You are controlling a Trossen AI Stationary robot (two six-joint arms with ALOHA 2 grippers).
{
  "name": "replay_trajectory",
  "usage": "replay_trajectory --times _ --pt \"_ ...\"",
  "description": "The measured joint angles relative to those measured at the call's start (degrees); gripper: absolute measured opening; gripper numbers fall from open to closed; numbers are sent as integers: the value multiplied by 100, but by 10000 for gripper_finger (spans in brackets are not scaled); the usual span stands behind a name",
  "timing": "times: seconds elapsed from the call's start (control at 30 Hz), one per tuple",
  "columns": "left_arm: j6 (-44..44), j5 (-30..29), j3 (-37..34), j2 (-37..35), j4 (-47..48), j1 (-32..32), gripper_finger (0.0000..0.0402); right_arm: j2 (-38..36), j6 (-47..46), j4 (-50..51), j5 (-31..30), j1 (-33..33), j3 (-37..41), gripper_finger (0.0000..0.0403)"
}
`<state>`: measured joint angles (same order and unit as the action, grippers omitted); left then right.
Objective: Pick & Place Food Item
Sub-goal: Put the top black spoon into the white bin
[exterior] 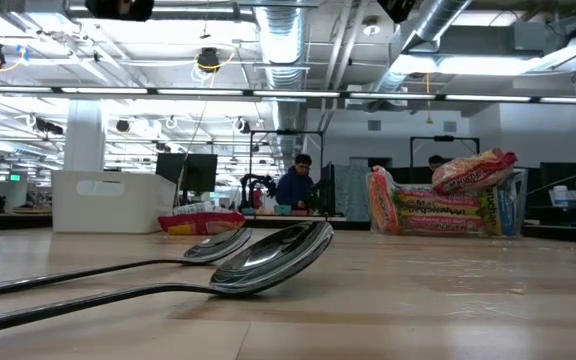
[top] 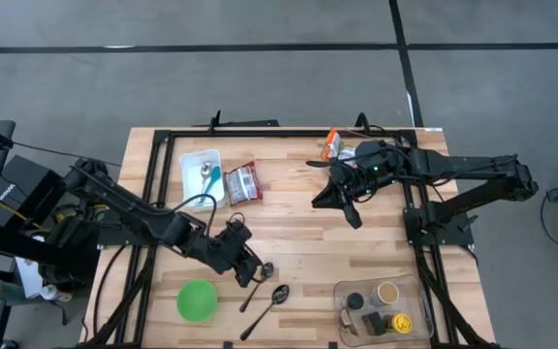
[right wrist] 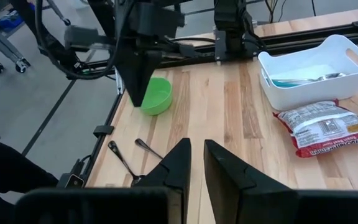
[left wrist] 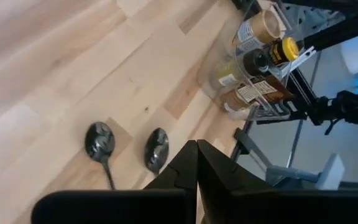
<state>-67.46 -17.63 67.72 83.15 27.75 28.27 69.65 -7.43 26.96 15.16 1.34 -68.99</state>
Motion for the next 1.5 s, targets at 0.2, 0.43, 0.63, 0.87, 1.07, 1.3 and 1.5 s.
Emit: replay_trajectory --times 0.2,0.43,0.63,0.87,1.07,1.3,1.5 --pt "-343 382 66 577 54 147 0 0 18 -7 -1 0 0 40" --pt "-611 921 64 1367 490 90 0 -2 45 -60 -2 0 0 40" --pt "-838 903 64 1741 831 92 0 -2 54 -70 -2 0 0 40" --pt "-1137 888 59 1938 882 92 0 -2 54 -90 -2 -1 0 40" --pt "-1428 890 147 1919 749 146 0 -2 54 -89 -2 -2 0 40" --pt "-1421 932 709 1930 757 119 0 -2 126 -89 -2 9 0 40" --pt "-1358 871 1446 1923 1141 95 0 -2 154 -89 -2 72 0 40"
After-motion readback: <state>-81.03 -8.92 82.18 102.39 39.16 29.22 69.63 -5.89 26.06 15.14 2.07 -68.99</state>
